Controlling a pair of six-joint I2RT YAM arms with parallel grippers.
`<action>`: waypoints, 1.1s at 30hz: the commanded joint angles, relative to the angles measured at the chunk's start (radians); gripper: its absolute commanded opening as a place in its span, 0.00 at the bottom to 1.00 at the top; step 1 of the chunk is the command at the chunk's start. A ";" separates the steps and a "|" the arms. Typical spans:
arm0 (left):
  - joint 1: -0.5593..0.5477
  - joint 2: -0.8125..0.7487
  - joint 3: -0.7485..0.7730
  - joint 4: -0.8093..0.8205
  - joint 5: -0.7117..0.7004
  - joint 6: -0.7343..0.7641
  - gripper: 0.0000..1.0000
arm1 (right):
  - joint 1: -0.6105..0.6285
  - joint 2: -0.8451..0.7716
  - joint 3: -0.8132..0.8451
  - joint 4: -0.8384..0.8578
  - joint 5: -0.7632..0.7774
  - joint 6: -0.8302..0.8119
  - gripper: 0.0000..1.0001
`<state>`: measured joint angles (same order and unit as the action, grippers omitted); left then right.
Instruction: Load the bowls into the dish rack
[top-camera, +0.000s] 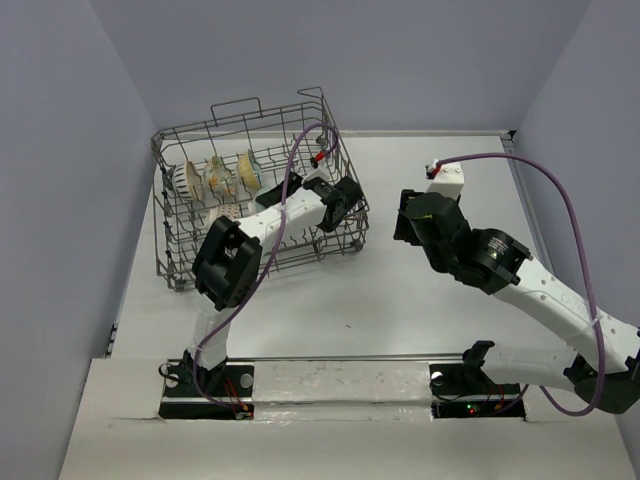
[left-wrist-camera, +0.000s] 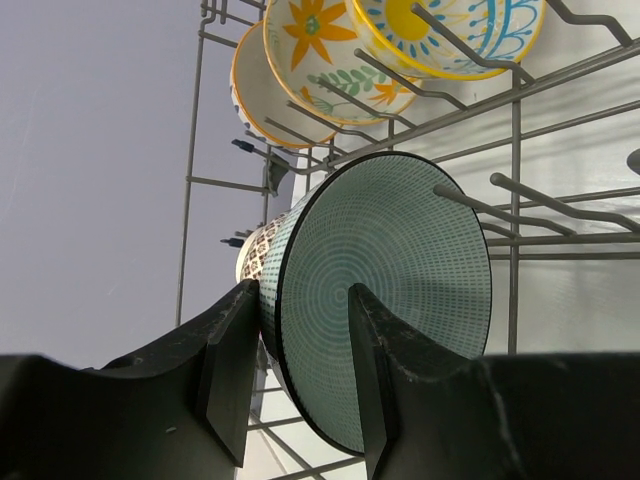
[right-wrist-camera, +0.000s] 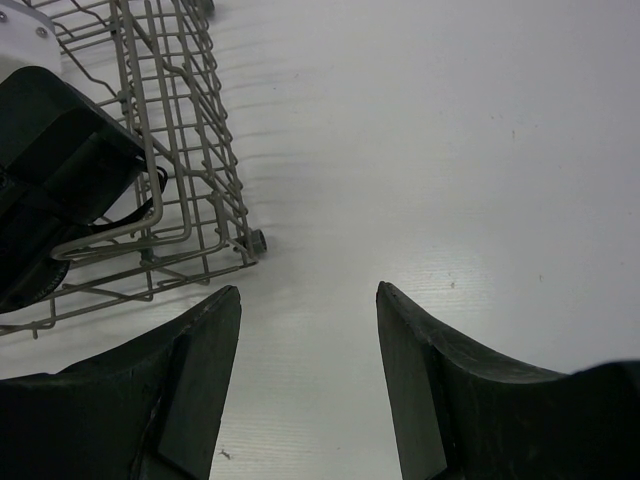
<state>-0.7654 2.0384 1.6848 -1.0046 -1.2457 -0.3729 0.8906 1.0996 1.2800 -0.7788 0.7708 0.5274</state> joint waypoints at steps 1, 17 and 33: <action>-0.063 0.025 -0.051 0.067 0.095 -0.029 0.47 | 0.002 0.000 0.039 0.001 0.028 0.003 0.62; -0.072 0.005 -0.099 0.070 0.104 -0.077 0.50 | 0.002 0.013 0.041 0.003 0.021 0.006 0.62; -0.072 -0.135 -0.019 0.032 0.086 -0.063 0.70 | 0.002 0.025 0.055 0.003 0.018 0.000 0.62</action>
<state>-0.8017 2.0293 1.6123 -0.9379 -1.1385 -0.4355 0.8906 1.1233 1.2865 -0.7788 0.7696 0.5270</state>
